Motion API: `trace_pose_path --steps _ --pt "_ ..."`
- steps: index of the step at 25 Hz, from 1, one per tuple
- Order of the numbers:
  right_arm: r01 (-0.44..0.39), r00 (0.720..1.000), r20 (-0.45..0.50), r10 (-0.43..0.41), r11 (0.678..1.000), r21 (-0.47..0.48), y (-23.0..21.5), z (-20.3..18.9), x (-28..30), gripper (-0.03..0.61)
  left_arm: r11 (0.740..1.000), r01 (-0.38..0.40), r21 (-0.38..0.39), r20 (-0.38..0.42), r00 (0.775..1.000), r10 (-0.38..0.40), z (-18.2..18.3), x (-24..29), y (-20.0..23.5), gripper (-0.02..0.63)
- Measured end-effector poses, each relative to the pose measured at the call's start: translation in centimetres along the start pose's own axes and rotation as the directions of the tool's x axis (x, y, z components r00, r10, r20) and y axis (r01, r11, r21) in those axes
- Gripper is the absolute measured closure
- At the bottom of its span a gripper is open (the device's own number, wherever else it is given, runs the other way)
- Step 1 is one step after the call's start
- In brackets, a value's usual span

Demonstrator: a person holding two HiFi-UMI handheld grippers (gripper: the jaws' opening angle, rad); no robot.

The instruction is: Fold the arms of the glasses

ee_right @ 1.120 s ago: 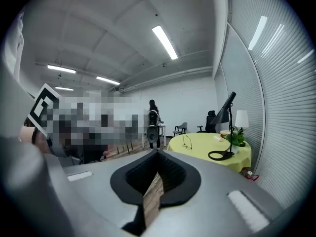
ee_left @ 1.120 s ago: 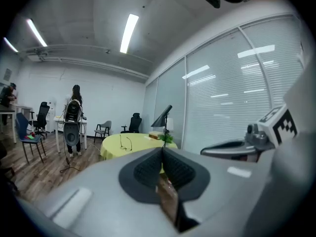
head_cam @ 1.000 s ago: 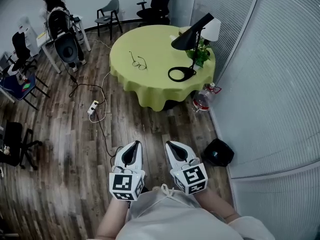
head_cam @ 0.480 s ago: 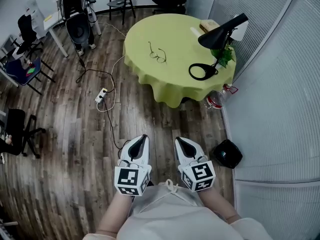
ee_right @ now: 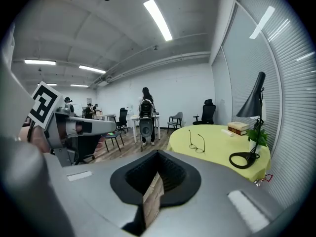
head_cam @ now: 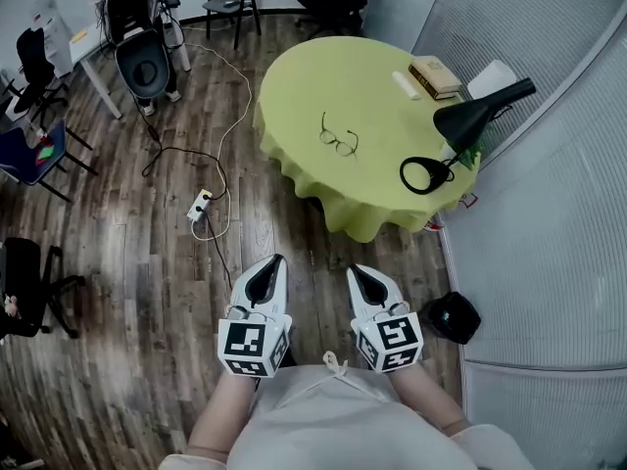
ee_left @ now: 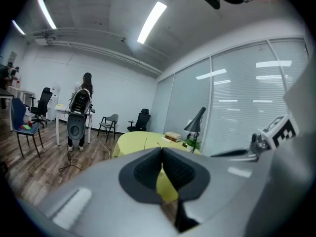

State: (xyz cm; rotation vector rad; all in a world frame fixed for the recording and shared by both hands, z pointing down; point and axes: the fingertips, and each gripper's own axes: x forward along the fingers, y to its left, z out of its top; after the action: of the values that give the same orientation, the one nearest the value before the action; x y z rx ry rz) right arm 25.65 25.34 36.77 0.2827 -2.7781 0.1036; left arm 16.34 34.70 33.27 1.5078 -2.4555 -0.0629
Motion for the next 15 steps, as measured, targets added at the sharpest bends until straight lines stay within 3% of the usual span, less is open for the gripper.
trace_pose_path --steps 7,15 --pt "0.06 0.998 0.019 -0.06 0.998 0.017 2.7 4.5 10.7 0.578 1.0 0.017 0.004 -0.015 1.0 -0.017 3.0 4.0 11.6 0.607" --pt "0.088 0.996 -0.001 -0.088 0.995 0.051 1.5 6.1 17.7 0.578 0.999 0.05 -0.013 -0.072 0.996 -0.051 2.9 10.1 16.3 0.607"
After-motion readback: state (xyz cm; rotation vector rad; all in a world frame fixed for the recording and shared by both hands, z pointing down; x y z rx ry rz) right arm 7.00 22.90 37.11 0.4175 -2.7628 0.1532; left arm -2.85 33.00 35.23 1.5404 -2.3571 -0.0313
